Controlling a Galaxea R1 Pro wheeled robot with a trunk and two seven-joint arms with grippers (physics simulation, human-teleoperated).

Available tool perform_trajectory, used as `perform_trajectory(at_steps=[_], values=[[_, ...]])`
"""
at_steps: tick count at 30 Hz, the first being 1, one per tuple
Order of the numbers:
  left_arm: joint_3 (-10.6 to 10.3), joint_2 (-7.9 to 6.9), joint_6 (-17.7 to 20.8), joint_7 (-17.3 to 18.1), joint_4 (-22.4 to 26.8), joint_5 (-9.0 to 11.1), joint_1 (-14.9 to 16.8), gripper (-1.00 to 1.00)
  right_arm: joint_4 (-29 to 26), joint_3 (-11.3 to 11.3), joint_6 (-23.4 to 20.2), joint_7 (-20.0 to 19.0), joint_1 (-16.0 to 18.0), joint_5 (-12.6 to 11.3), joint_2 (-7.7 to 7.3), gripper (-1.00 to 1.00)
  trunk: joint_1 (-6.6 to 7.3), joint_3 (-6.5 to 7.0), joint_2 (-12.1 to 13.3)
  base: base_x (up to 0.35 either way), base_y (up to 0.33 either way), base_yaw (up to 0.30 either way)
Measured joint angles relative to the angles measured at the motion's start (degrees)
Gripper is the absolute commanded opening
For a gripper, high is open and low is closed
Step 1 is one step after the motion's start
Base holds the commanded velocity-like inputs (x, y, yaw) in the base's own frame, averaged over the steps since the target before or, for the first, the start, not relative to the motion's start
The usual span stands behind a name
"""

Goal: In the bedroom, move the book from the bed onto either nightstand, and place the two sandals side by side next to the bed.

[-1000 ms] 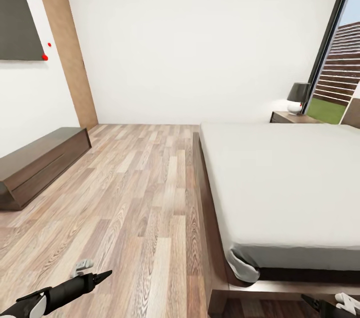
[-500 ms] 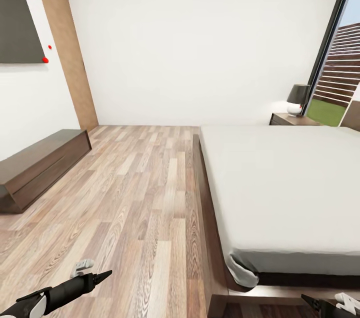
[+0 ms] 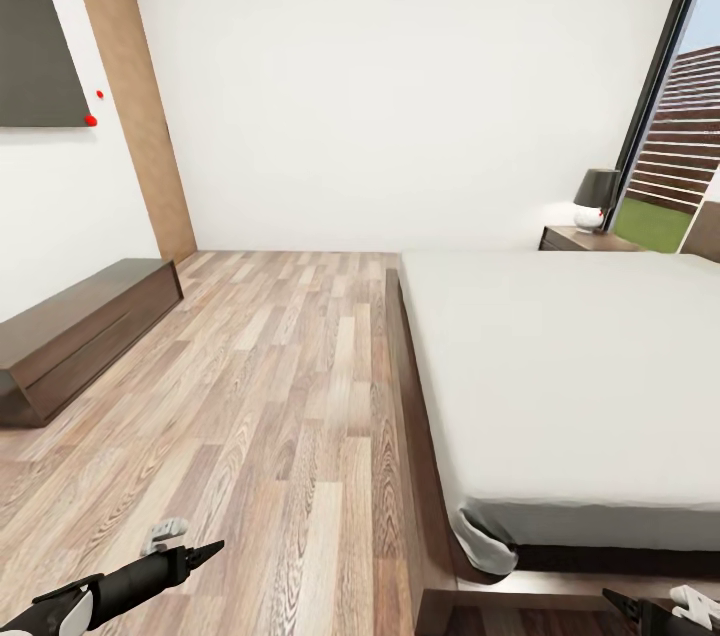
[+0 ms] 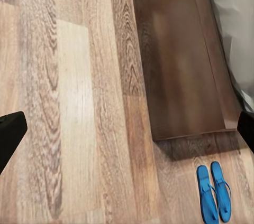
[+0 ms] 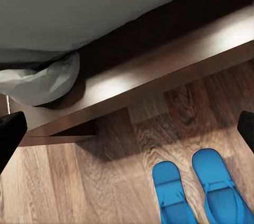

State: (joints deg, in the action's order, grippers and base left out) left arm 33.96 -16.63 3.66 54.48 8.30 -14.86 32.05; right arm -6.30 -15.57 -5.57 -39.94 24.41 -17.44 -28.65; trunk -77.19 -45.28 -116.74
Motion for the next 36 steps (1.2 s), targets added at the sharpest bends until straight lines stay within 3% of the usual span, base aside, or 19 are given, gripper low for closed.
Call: perform_trajectory(at_steps=[12, 23, 36], values=[[0.1, 0.00, 0.0, 0.0, 0.0, 0.0, 0.0, 1.00, 0.0, 0.0, 0.0, 0.0, 0.0, 0.0, 0.03, 1.00, 0.00, 0.00, 0.0, -0.001, 0.000, -0.145], [0.1, 0.00, 0.0, 0.0, 0.0, 0.0, 0.0, 1.00, 0.0, 0.0, 0.0, 0.0, 0.0, 0.0, 0.03, 1.00, -0.02, 0.00, 0.0, -0.233, 0.000, -0.009], [0.1, 0.00, 0.0, 0.0, 0.0, 0.0, 0.0, 1.00, 0.0, 0.0, 0.0, 0.0, 0.0, 0.0, 0.05, 1.00, 0.00, 0.00, 0.0, -0.025, 0.000, -0.009]])
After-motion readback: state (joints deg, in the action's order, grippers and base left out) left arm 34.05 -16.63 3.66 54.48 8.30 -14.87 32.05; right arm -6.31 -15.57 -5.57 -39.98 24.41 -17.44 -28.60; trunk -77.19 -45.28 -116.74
